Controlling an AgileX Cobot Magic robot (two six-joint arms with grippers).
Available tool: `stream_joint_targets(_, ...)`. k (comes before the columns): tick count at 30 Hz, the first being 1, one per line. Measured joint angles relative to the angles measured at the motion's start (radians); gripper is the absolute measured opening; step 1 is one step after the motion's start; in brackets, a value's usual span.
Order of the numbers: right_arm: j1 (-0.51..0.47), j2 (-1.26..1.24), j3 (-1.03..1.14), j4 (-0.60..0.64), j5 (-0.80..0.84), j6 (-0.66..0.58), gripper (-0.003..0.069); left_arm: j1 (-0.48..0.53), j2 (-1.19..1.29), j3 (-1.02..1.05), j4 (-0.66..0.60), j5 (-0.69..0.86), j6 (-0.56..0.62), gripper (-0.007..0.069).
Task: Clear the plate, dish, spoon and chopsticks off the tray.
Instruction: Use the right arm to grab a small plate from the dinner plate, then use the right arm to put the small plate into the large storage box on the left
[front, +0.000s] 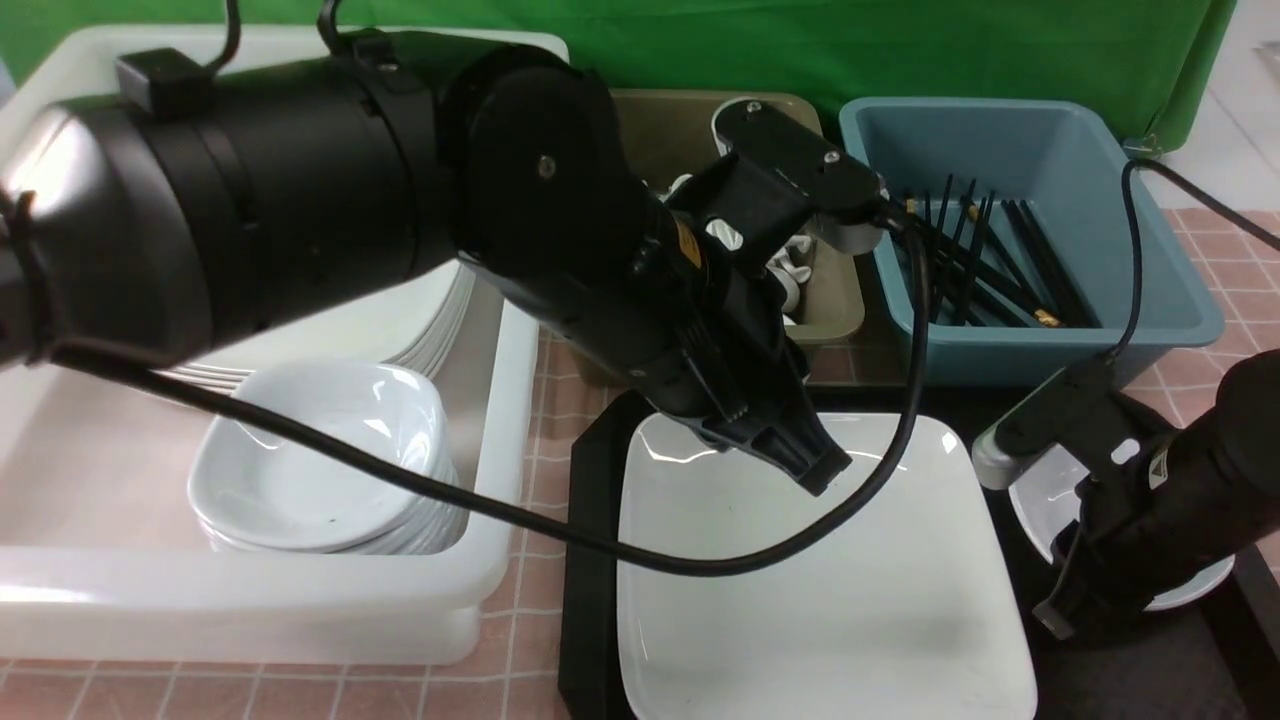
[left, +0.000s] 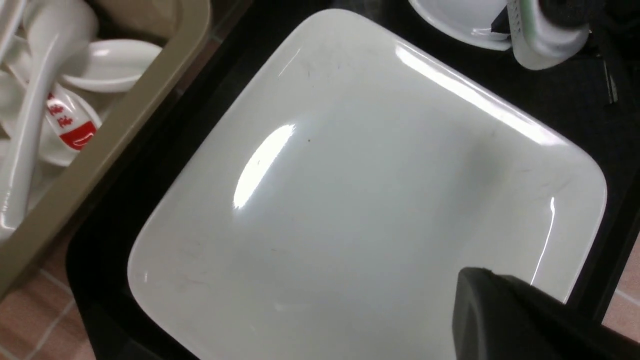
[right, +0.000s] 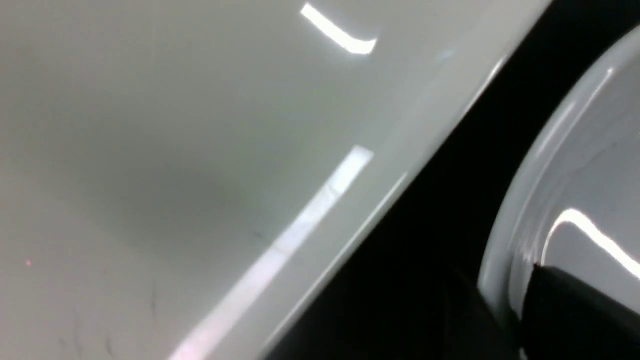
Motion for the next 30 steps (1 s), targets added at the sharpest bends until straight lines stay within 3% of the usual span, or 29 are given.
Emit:
stream_joint_targets(6, 0.014, -0.077, -0.023, 0.000, 0.107, 0.012, 0.0175, 0.000, 0.000, 0.000, -0.001, -0.010, 0.000, -0.0003)
stream_joint_targets(9, 0.022, -0.187, -0.092, 0.007, 0.257, 0.056, 0.0097, 0.004, -0.010, 0.000, 0.003, -0.017, 0.000, -0.0003)
stream_joint_targets(14, 0.025, -0.314, -0.210, 0.068, 0.424, 0.072, 0.0082, 0.073, -0.064, 0.000, -0.004, -0.015, -0.002, -0.0003)
stream_joint_targets(20, 0.087, -0.353, -0.394, 0.256, 0.470, 0.011, 0.0082, 0.265, -0.201, 0.000, -0.005, 0.051, -0.007, -0.0003)
stream_joint_targets(23, 0.222, -0.300, -0.514, 0.370, 0.428, -0.032, 0.0082, 0.431, -0.305, 0.004, -0.006, 0.147, -0.016, -0.0003)
stream_joint_targets(24, 0.232, -0.295, -0.530, 0.376, 0.424, -0.036, 0.0082, 0.441, -0.318, 0.008, -0.006, 0.151, -0.019, -0.0003)
stream_joint_targets(26, 0.352, -0.212, -0.630, 0.398, 0.376, -0.053, 0.0082, 0.579, -0.396, 0.042, -0.006, 0.176, -0.022, -0.0003)
stream_joint_targets(28, 0.417, -0.150, -0.684, 0.404, 0.356, -0.056, 0.0082, 0.644, -0.435, 0.066, -0.011, 0.185, -0.023, -0.0003)
stream_joint_targets(30, 0.517, -0.021, -0.821, 0.409, 0.330, -0.060, 0.0082, 0.790, -0.517, 0.129, -0.031, 0.193, -0.023, -0.0003)
